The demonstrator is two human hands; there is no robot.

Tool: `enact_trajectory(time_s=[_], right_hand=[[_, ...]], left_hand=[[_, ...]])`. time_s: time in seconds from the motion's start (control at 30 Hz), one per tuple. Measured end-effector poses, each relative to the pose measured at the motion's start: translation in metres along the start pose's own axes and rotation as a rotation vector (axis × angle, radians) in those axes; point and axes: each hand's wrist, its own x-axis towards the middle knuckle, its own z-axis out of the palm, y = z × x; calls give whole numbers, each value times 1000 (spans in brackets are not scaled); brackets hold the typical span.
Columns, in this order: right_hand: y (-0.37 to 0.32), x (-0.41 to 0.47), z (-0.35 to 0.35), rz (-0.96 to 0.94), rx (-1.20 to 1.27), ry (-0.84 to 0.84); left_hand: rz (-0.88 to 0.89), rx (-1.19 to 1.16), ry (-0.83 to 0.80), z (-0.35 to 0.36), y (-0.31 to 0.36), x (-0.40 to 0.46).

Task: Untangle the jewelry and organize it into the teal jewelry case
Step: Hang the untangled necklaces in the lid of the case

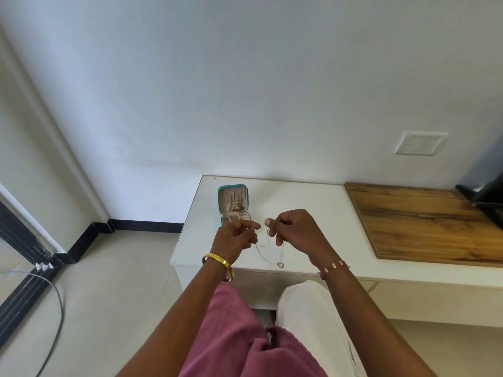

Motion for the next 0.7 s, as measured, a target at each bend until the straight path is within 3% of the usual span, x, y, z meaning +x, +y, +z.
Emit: enact_trajectory(time_s=[0.23, 0.37, 0.57, 0.7], right_hand=[[12, -1, -10, 179, 677, -65], [13, -3, -8, 182, 679, -168], [9, -2, -5, 149, 608, -332], [5, -5, -6, 102, 657, -380]], left_hand=[[-215, -339, 87, -8, -2, 5], [-266, -193, 33, -5, -7, 5], [-116, 56, -209, 13, 0, 2], [-33, 203, -277, 25, 5, 5]])
